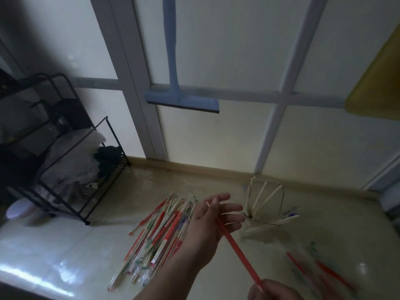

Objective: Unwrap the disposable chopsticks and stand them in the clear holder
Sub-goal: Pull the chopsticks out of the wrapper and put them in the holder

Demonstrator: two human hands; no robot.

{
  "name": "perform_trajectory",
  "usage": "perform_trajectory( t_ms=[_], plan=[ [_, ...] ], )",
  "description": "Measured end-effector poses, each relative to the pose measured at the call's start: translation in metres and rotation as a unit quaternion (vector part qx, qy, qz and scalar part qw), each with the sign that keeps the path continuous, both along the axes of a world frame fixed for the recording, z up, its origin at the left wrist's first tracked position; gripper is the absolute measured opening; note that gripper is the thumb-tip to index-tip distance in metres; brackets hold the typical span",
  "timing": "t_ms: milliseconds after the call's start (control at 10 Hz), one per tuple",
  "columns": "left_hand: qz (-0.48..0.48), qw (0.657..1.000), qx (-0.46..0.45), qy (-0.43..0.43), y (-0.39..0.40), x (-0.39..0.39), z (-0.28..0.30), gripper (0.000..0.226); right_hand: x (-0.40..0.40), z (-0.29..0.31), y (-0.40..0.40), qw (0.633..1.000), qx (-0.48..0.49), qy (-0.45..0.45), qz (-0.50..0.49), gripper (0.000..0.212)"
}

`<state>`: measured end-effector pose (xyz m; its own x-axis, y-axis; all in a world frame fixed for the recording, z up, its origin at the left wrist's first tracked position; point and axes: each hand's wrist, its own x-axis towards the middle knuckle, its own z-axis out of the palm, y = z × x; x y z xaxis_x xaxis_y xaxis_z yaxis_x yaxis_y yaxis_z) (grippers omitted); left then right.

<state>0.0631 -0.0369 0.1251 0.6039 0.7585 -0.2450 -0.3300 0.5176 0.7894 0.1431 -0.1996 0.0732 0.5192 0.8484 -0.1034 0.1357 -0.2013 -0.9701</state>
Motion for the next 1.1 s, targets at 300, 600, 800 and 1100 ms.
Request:
perform_trajectory(
  t_ms=[300,600,800,1100],
  plan=[
    [-0.072,0.996,0.053,0.011,-0.032,0.018,0.018,0.044,0.037,0.04,-0.053,0.996,-0.011,0.073,-0.056,0.034],
    [-0.055,0.998,0.018,0.034,-0.045,0.019,0.014,0.03,0.043,0.026,-0.06,0.995,-0.052,0.08,-0.035,0.026],
    [-0.051,0.998,0.019,0.04,-0.049,0.017,0.02,0.031,0.048,0.026,-0.06,0.995,-0.051,0.082,-0.02,0.024],
    [-0.104,0.99,0.07,0.066,-0.068,0.025,0.014,0.031,0.057,0.023,-0.06,0.996,-0.061,0.063,0.029,0.028]
  ],
)
